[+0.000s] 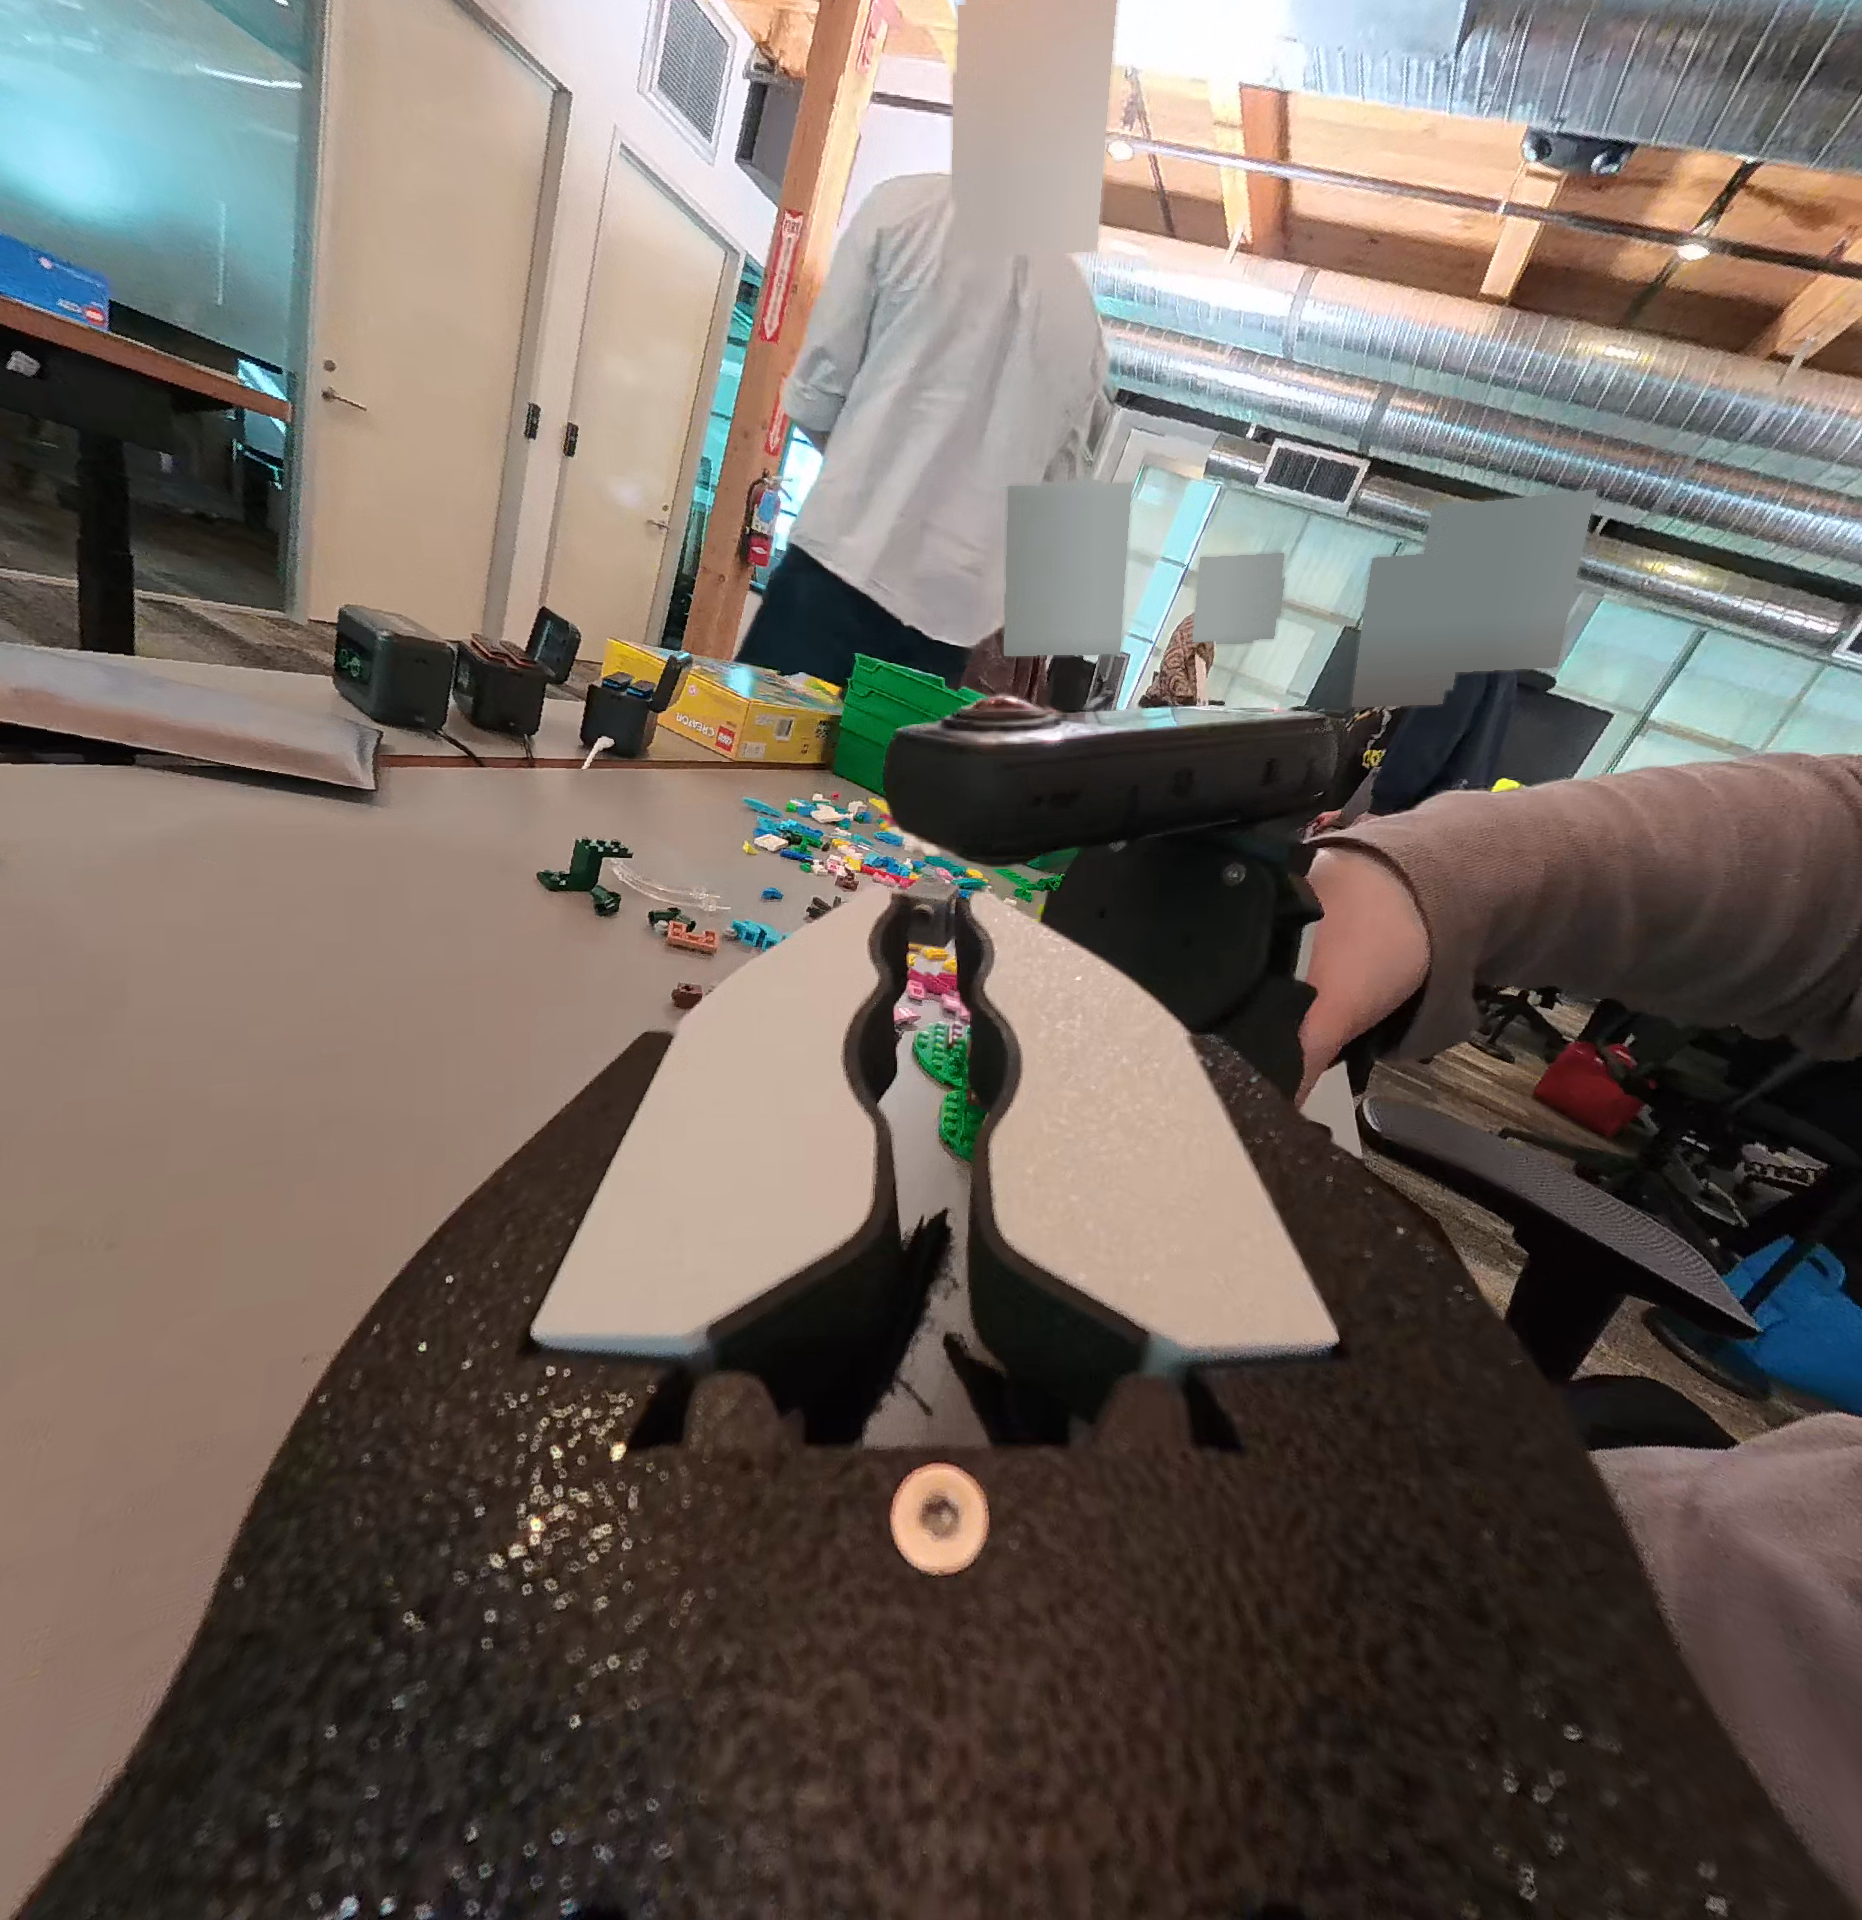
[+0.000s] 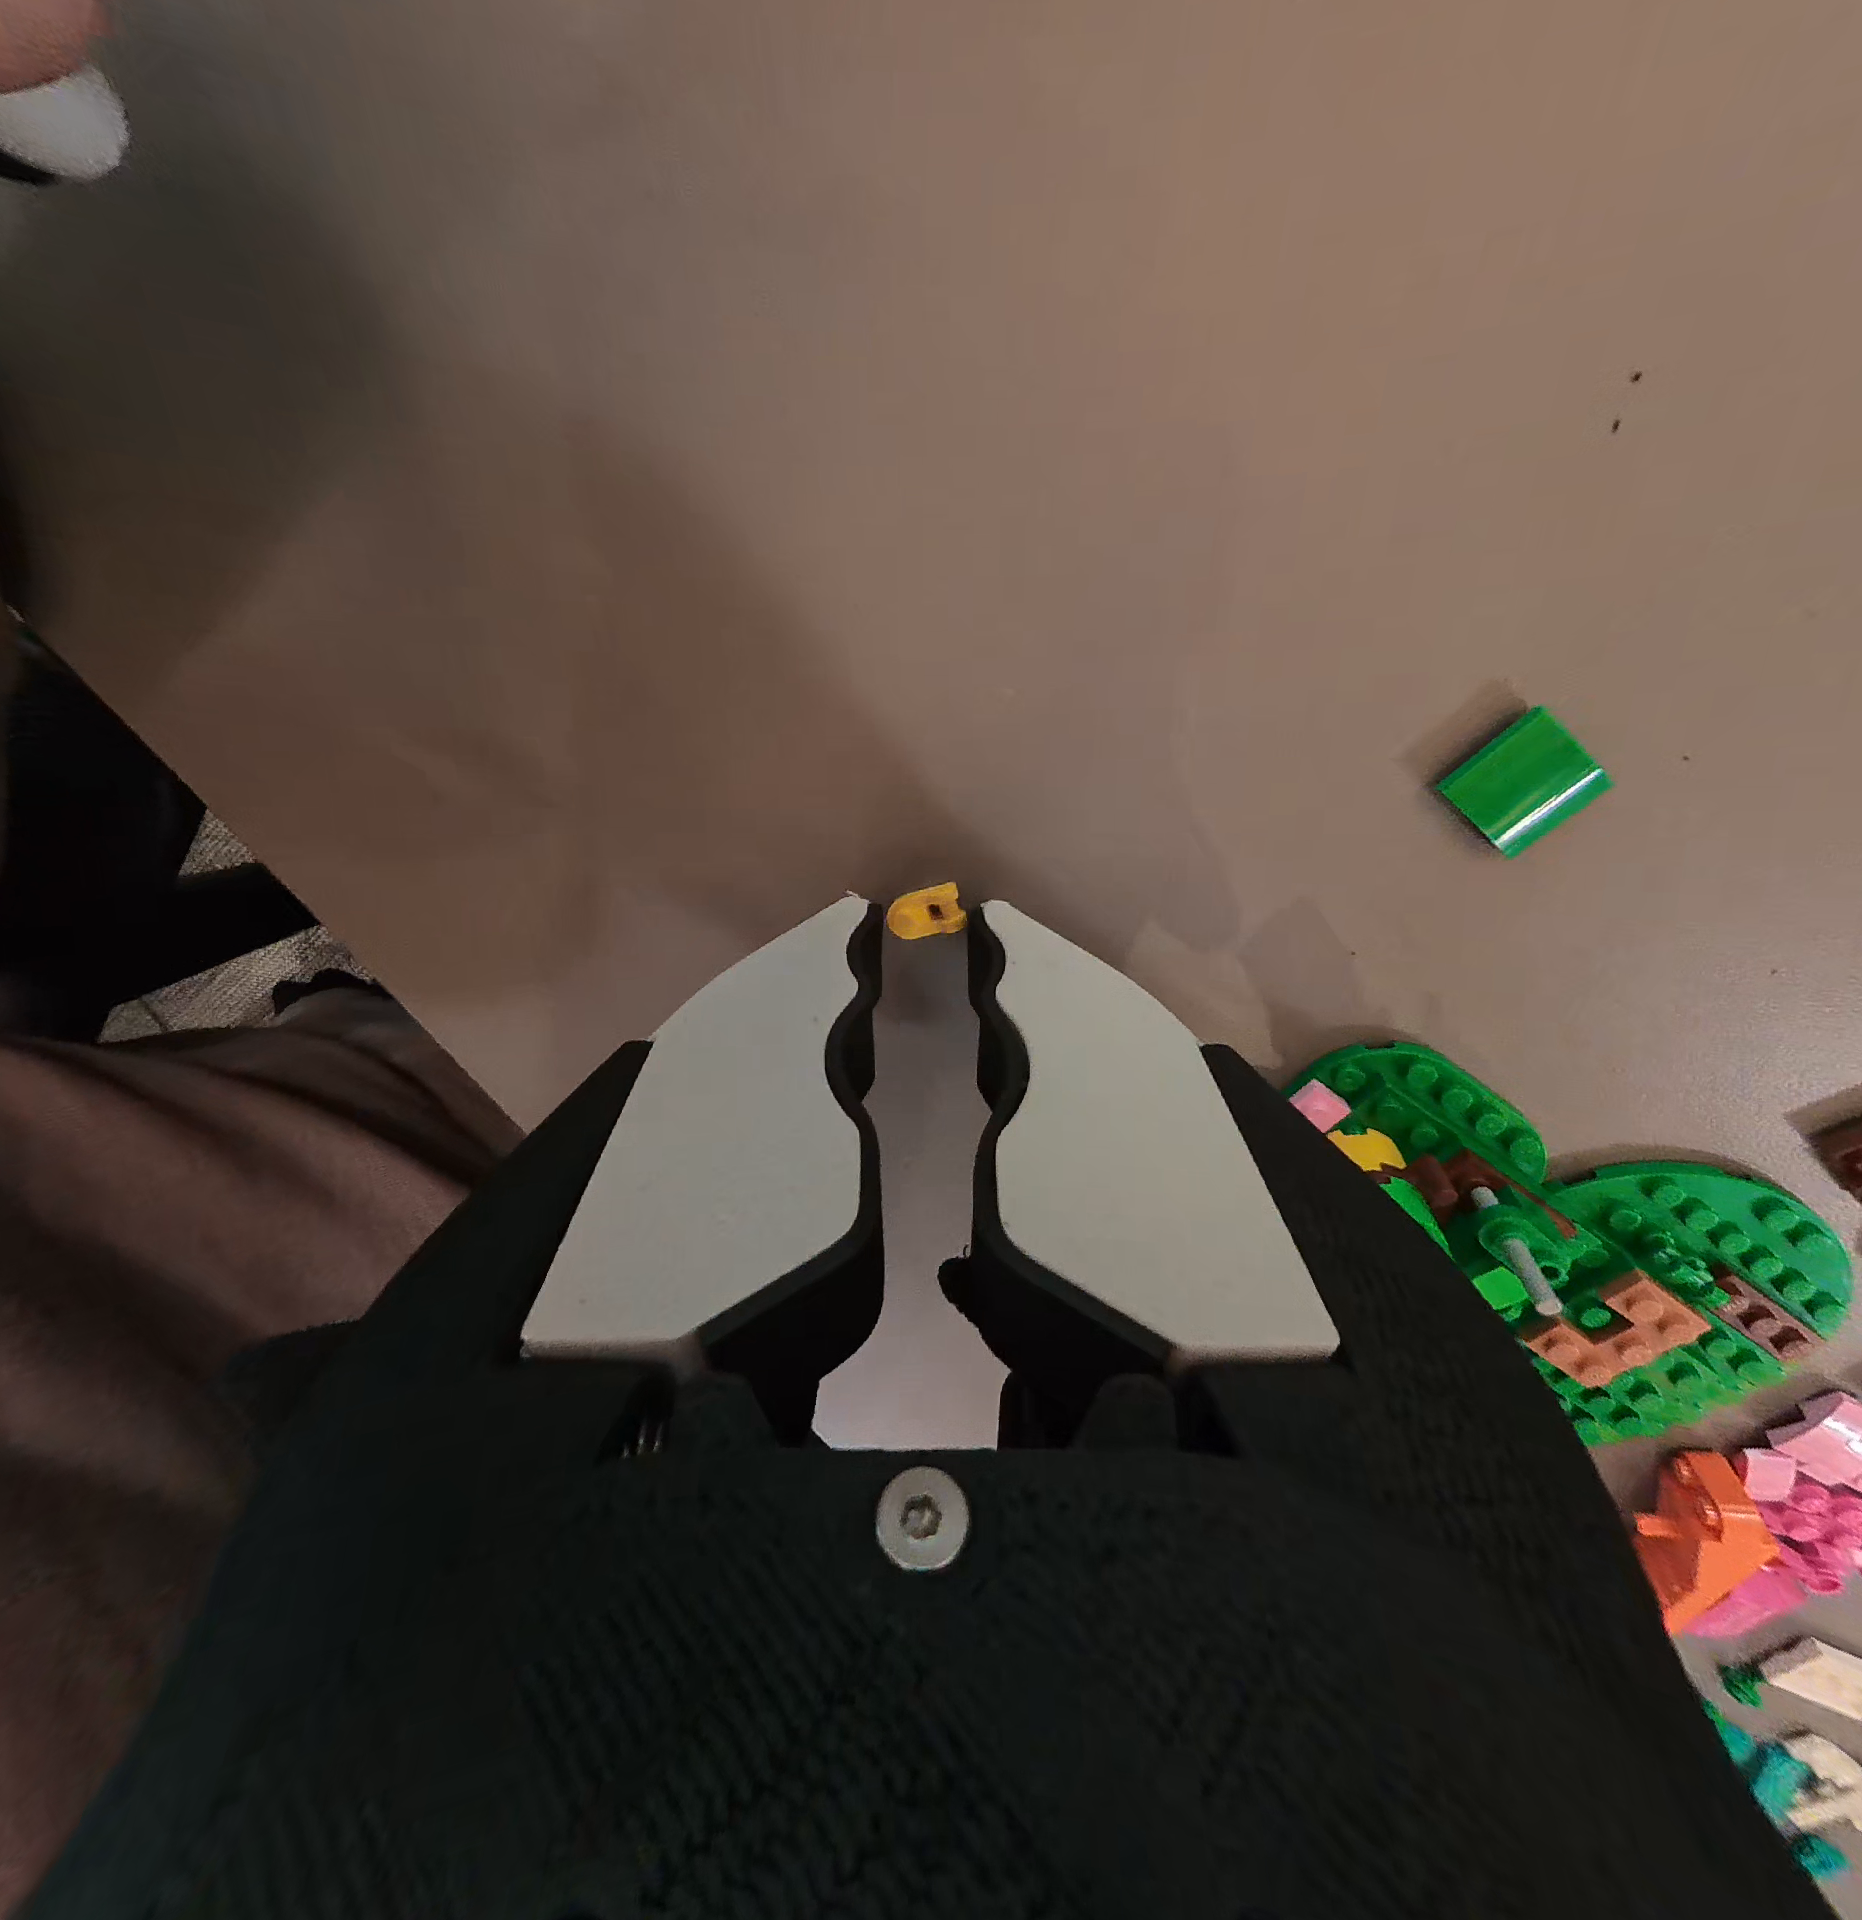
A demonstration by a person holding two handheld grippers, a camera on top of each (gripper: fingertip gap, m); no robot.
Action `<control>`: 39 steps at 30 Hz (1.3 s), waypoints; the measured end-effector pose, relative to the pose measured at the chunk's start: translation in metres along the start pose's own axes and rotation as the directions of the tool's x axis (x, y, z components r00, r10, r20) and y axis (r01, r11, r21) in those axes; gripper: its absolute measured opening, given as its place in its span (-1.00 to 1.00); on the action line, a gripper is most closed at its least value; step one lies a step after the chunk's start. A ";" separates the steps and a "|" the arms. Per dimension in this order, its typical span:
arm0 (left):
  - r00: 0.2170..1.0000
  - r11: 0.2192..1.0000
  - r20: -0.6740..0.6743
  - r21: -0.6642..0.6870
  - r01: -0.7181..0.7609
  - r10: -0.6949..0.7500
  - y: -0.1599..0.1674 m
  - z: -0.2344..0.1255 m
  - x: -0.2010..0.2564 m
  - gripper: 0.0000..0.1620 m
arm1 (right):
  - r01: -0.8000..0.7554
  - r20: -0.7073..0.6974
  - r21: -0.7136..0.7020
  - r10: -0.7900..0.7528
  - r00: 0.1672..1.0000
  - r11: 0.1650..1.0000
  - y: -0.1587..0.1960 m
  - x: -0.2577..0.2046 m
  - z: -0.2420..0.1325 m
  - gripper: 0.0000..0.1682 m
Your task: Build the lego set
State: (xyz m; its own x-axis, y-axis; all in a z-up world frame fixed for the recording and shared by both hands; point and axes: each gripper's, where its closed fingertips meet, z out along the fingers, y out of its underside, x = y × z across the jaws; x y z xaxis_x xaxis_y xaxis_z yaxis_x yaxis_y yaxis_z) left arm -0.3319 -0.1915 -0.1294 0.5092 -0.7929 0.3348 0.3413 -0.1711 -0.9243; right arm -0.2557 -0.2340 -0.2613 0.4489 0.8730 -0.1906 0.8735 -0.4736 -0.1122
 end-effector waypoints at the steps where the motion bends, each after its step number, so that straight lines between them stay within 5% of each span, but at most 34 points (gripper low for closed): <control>1: 1.000 1.000 0.001 0.001 0.000 0.000 0.000 0.000 -0.001 -0.90 | -0.002 -0.001 0.007 0.002 1.000 1.000 -0.001 0.000 -0.001 -0.84; 7: 1.000 1.000 -0.005 0.002 0.007 -0.007 0.000 0.001 0.000 -0.90 | 0.030 -0.007 -0.021 -0.030 1.000 0.999 0.001 -0.001 0.003 -0.86; 15: 1.000 1.000 -0.008 -0.002 0.011 -0.011 0.001 0.000 -0.001 -0.90 | 0.415 -0.010 -0.018 -0.415 0.910 0.910 0.004 -0.011 -0.001 -0.80; 22: 1.000 1.000 -0.011 0.002 0.019 -0.019 0.001 -0.001 -0.002 -0.90 | 0.165 -0.047 0.045 -0.163 0.985 0.985 0.007 -0.006 -0.004 -0.80; 32: 1.000 0.999 -0.020 0.027 0.025 -0.024 -0.004 -0.002 -0.001 -0.90 | 0.269 -0.151 0.112 -0.252 0.956 0.957 0.011 -0.012 -0.008 -1.00; 39: 0.999 0.998 -0.030 0.053 0.038 -0.037 -0.007 0.000 0.001 -0.90 | 0.193 -0.170 0.382 -0.137 0.976 0.904 -0.002 -0.024 -0.020 -1.00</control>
State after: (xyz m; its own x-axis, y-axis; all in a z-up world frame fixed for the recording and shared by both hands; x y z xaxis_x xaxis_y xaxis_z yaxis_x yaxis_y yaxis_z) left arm -0.3339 -0.1914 -0.1224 0.4720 -0.8035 0.3628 0.4022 -0.1700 -0.8997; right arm -0.2644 -0.2516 -0.2366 0.3506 0.9365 -0.0046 0.8043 -0.3036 -0.5108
